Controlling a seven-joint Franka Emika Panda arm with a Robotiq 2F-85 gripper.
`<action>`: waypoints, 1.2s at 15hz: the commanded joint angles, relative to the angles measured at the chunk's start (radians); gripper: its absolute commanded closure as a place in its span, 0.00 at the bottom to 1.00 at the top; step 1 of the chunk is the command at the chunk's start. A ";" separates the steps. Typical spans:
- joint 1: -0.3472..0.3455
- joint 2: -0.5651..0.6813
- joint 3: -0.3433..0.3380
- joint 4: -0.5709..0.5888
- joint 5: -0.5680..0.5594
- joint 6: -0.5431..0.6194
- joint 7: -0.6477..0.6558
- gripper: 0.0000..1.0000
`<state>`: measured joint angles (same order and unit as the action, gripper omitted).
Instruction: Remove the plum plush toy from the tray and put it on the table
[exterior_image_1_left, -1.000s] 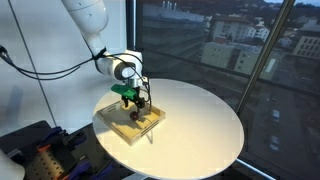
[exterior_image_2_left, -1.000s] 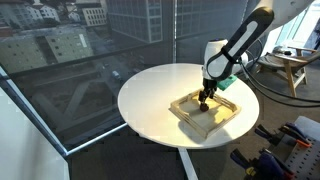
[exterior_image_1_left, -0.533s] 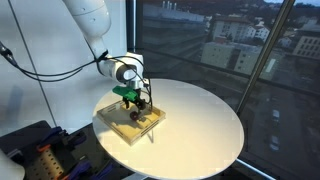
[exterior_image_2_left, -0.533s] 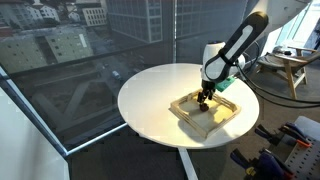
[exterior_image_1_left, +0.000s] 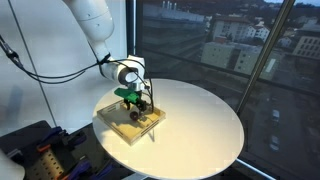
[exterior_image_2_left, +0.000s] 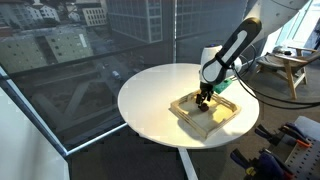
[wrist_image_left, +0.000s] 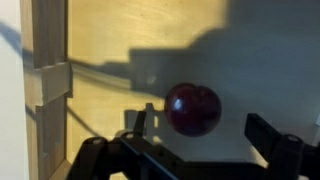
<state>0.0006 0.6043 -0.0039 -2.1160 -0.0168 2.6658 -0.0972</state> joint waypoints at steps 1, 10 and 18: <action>-0.007 0.016 0.001 0.023 -0.015 0.001 0.002 0.00; -0.008 0.033 0.001 0.030 -0.014 0.000 0.001 0.00; -0.007 0.034 0.000 0.031 -0.016 -0.001 0.001 0.55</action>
<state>-0.0002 0.6331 -0.0043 -2.0980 -0.0168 2.6659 -0.0973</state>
